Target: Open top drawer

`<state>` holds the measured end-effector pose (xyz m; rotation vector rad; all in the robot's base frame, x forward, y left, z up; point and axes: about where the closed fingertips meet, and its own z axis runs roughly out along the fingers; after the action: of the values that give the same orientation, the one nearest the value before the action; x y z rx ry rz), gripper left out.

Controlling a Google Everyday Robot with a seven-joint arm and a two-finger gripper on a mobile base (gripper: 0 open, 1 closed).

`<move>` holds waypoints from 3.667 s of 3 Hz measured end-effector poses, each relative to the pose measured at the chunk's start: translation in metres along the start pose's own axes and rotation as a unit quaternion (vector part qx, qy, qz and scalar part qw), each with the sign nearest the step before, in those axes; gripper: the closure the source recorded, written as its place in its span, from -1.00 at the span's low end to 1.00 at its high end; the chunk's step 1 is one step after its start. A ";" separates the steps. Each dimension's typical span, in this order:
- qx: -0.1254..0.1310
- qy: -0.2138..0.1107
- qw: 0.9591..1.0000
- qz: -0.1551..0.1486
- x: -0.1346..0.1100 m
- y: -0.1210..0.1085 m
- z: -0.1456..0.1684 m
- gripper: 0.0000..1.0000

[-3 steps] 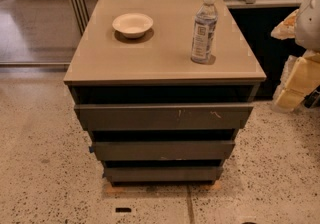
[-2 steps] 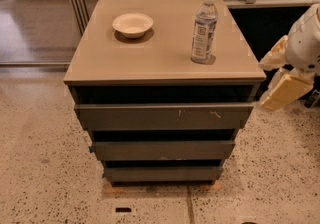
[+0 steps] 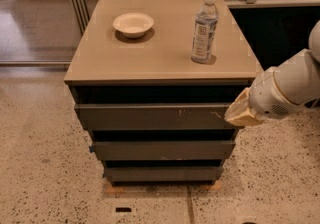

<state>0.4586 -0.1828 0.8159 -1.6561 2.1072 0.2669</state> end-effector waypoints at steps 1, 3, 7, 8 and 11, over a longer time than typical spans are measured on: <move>0.005 -0.003 1.000 0.000 -0.001 -0.003 0.003 1.00; 0.012 -0.006 1.000 -0.011 0.005 -0.004 0.020 0.54; 0.002 -0.074 0.994 -0.076 -0.017 -0.035 0.122 -1.00; -0.002 -0.082 0.993 -0.085 -0.024 -0.042 0.140 -1.00; -0.052 -0.057 0.992 -0.103 -0.037 -0.049 0.204 -1.00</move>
Offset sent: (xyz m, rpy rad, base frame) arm 0.0046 0.0012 -0.0023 0.0046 -0.0119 -0.0042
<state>0.5582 -0.0794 0.6584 -1.8554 1.8504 0.4001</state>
